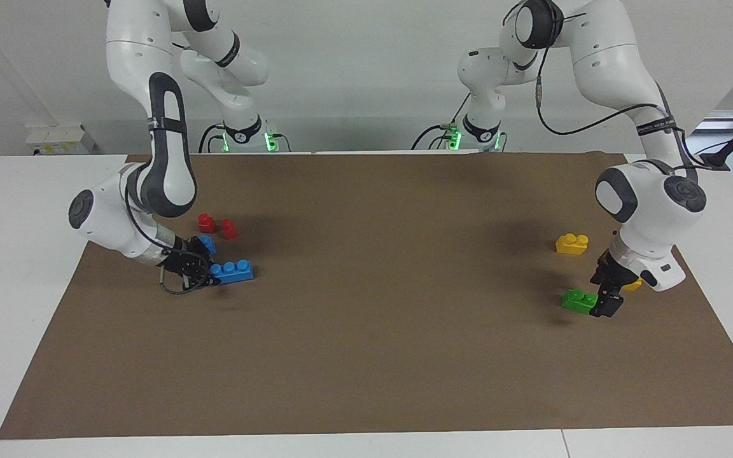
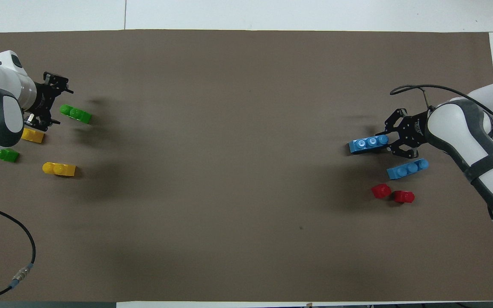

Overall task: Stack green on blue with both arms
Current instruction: 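Close the right gripper on the blue brick while the left gripper grasps the green brick, then carry the blue brick toward the table center with the right gripper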

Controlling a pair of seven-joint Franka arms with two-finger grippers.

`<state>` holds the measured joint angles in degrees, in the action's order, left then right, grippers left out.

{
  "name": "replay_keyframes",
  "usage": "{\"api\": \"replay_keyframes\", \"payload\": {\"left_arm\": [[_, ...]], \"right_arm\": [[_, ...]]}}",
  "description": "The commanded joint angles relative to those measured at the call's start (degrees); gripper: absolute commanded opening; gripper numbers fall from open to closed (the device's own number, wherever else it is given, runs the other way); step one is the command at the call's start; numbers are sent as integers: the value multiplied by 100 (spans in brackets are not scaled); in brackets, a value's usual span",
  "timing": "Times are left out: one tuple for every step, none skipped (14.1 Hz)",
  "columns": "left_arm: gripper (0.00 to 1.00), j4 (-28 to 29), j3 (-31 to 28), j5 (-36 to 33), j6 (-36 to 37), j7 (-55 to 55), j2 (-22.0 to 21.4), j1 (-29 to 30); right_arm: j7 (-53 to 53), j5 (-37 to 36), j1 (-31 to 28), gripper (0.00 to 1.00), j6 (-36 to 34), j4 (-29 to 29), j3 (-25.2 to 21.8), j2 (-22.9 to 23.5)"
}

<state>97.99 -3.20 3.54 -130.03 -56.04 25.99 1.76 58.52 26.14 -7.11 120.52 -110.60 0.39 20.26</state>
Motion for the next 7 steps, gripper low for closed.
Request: {"api": "replay_keyframes", "payload": {"left_arm": [[100, 176, 22, 86, -277, -170, 12, 35], [100, 228, 22, 86, -312, -179, 3, 26], [100, 290, 22, 86, -347, -197, 3, 26], [100, 334, 22, 86, -391, -249, -6, 17], [100, 352, 22, 86, -391, -259, -15, 17], [100, 361, 22, 86, -391, -267, -15, 8], [94, 361, 22, 86, -391, -267, -15, 8]], "right_arm": [[-96, 154, 42, 0, -256, 414, 58, -49], [113, 154, 86, 0, -423, 660, 75, -49], [394, 154, 191, 0, -511, 828, 75, -49], [632, 154, 305, 0, -547, 899, 101, -66], [904, 154, 515, 0, -530, 917, 110, -84], [1228, 154, 761, 0, -486, 926, 110, -110], [1545, 163, 981, 0, -460, 961, 110, -119]]}}
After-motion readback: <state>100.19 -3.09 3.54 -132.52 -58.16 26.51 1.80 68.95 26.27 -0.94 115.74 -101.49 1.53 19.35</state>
